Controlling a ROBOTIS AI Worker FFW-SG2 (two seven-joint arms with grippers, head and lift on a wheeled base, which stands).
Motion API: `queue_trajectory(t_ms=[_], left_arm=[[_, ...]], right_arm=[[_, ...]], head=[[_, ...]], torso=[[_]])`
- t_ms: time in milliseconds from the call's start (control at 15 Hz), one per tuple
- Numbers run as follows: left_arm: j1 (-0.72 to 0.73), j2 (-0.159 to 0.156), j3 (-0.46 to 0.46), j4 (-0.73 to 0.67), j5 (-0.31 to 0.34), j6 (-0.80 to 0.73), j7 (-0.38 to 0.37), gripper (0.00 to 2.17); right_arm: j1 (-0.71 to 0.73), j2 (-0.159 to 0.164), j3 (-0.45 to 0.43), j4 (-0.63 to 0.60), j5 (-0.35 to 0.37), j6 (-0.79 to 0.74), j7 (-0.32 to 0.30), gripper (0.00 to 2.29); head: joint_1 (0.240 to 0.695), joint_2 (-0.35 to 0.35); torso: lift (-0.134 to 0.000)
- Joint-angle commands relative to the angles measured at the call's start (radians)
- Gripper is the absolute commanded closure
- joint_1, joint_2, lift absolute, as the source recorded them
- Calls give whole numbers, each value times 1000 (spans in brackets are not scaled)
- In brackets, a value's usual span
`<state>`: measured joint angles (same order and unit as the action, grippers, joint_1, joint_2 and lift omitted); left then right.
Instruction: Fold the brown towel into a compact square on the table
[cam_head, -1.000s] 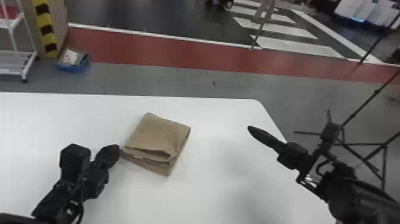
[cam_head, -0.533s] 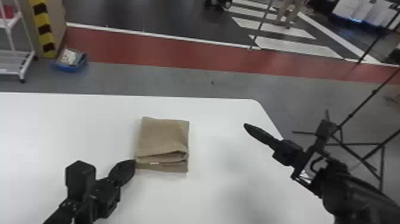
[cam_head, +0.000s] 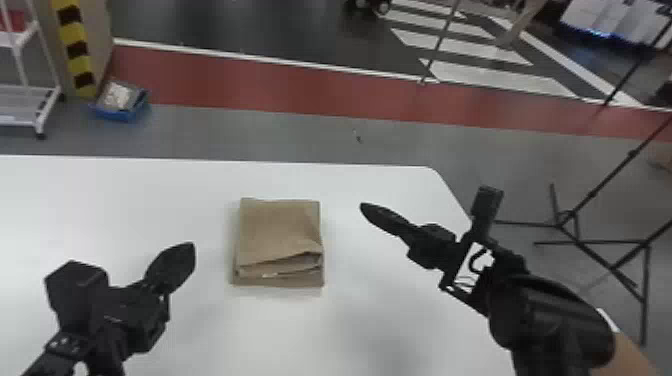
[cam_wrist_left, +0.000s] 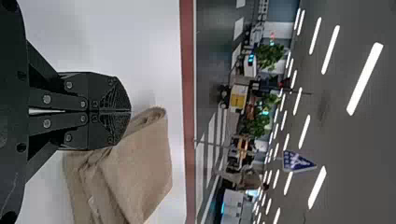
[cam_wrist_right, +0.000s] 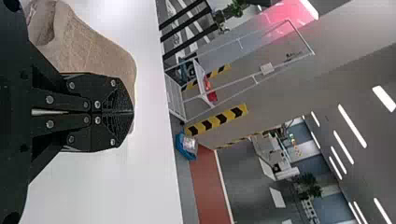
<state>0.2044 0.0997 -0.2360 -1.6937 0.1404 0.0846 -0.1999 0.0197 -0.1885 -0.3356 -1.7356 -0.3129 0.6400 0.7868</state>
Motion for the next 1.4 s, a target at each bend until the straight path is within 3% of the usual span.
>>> queue_trajectory(t_ms=[0, 267, 400, 667, 1333], left_arm=[[6, 0, 99, -18, 27, -12, 2, 1959], [1, 0, 153, -18, 45, -12, 10, 1959], [1, 0, 153, -14, 45, -18, 13, 1959], [-10, -1, 146, 2, 47, -18, 10, 1959], [-11, 0, 110, -4, 42, -9, 20, 1959]], right_arm=[[-11, 47, 124, 7, 98, -85, -11, 1433], [-11, 73, 222, 65, 181, -147, -21, 1433], [2, 76, 230, 77, 195, -150, -23, 1433], [69, 69, 191, 74, 186, -181, -5, 1433], [151, 63, 132, 34, 161, -193, 23, 1433]], head=[[695, -238], [695, -48], [695, -18], [695, -8], [695, -72]], torso=[[-110], [-110], [-110], [-110], [-110]])
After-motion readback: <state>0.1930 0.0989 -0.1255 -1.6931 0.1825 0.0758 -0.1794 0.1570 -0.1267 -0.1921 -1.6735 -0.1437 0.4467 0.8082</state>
